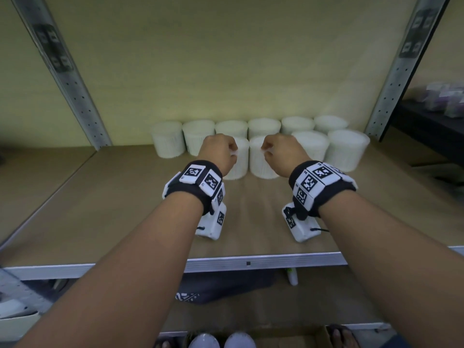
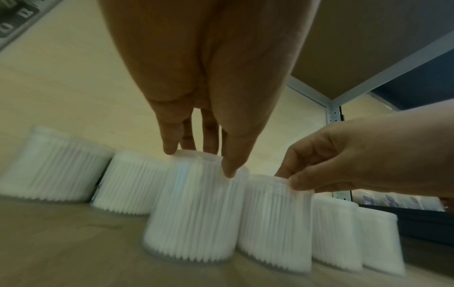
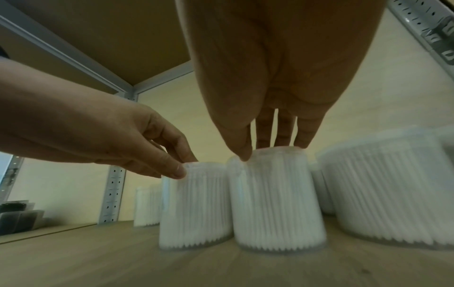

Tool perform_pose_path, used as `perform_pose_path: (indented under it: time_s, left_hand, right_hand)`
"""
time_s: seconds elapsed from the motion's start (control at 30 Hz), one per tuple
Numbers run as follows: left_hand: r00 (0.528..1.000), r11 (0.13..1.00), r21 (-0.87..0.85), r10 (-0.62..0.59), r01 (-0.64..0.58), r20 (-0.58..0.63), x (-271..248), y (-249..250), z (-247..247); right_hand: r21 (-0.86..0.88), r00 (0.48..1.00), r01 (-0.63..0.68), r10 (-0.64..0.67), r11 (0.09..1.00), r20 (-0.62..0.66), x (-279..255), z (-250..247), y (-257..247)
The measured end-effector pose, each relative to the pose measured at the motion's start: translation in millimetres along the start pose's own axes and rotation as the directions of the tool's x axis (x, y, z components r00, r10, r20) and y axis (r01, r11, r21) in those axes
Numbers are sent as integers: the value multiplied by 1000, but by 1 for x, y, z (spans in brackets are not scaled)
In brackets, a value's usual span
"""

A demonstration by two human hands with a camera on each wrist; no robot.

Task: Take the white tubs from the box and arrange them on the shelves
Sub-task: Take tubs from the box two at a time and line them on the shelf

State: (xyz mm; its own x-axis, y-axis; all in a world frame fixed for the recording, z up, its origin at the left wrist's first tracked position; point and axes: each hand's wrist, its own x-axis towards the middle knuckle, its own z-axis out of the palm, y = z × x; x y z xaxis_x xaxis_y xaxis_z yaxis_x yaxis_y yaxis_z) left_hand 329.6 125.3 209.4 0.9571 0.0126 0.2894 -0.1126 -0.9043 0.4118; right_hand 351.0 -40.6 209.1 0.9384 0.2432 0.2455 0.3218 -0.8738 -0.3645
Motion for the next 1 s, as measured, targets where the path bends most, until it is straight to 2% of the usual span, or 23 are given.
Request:
perform_pose_path:
  time_s: [0.47, 0.6, 0.77, 0.9, 1.0]
  left_hand:
    - [1000, 1000, -16, 15, -15, 12, 21, -8, 7]
    - [999, 999, 10, 30, -30, 39, 17, -7, 1]
    - [988, 999, -2, 41, -41, 149, -1, -10, -14]
    - [994, 996, -69, 56, -49, 93, -31, -7, -18]
    - [995, 995, -71, 76, -71, 71, -63, -1, -22]
  right_hand:
    - [0, 1000, 4, -4, 1000, -1, 18, 4, 5]
    - [-37, 999, 0, 2, 999, 53, 14, 0, 1]
    - [-113, 994, 26, -13, 993, 109, -11, 3, -7]
    - [-63, 997, 39, -34, 997, 76, -41, -3, -18]
    - [-57, 991, 58, -51, 997, 122, -70, -9, -28]
